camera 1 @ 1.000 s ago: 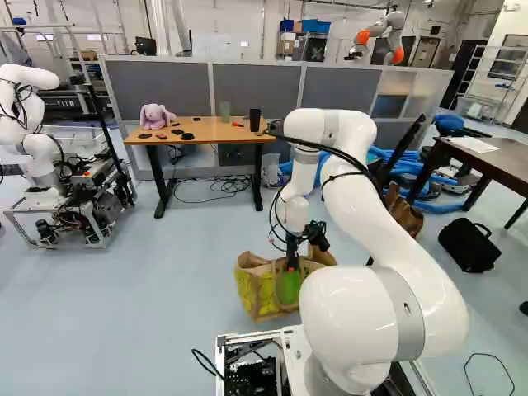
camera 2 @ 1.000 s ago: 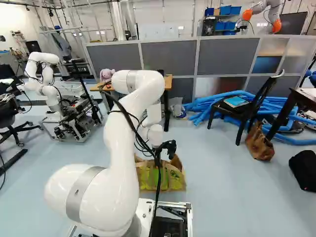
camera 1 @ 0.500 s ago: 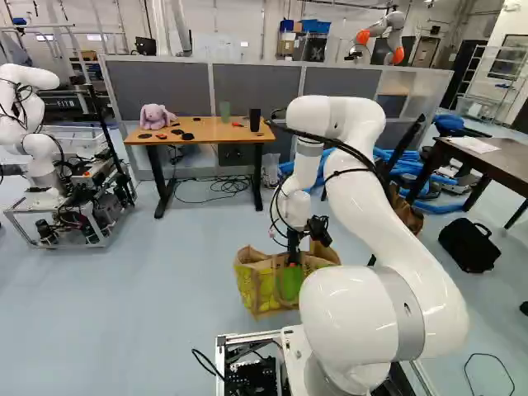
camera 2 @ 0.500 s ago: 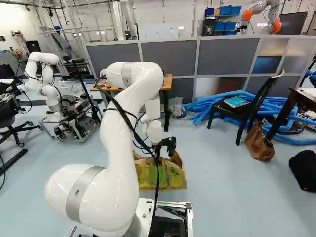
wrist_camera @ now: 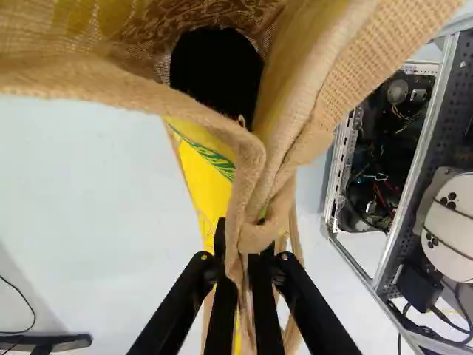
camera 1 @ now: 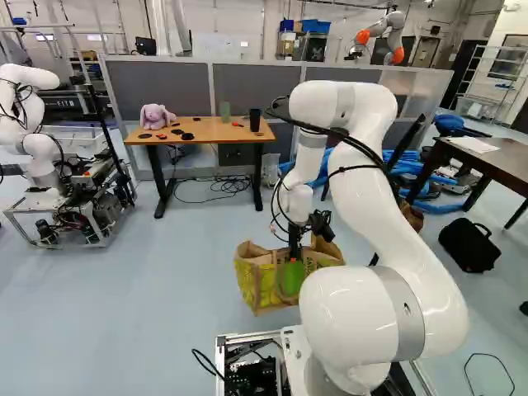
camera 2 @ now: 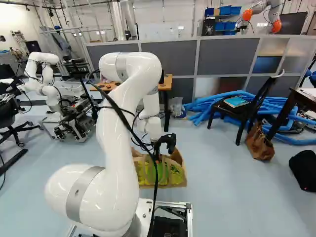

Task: Pick up the bag on the ground and place it on the table

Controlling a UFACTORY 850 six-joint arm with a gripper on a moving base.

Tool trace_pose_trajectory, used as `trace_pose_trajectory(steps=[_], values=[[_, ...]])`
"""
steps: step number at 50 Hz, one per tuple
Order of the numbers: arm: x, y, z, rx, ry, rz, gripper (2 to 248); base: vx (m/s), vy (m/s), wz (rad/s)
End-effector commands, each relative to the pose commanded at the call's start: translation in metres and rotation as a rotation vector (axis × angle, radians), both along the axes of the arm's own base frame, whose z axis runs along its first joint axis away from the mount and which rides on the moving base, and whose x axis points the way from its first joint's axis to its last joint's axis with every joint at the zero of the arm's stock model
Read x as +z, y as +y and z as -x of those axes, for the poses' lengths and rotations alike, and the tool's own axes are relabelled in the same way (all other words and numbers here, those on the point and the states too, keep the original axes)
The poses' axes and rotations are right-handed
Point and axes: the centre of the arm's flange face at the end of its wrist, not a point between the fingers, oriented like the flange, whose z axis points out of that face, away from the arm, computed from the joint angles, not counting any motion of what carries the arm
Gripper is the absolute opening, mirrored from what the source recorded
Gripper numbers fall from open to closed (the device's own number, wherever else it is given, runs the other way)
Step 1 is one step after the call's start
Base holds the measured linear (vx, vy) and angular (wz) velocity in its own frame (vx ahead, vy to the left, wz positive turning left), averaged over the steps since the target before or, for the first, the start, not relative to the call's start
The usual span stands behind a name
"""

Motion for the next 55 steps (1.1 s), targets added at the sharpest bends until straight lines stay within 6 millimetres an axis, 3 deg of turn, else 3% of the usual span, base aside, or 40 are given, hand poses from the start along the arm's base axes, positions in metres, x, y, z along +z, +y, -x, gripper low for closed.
trace_pose_trajectory(steps=[55], values=[[0.085, 0.002, 0.02, 0.0, -0.091, 0.01, 23, 0.0, 0.0, 0.0]])
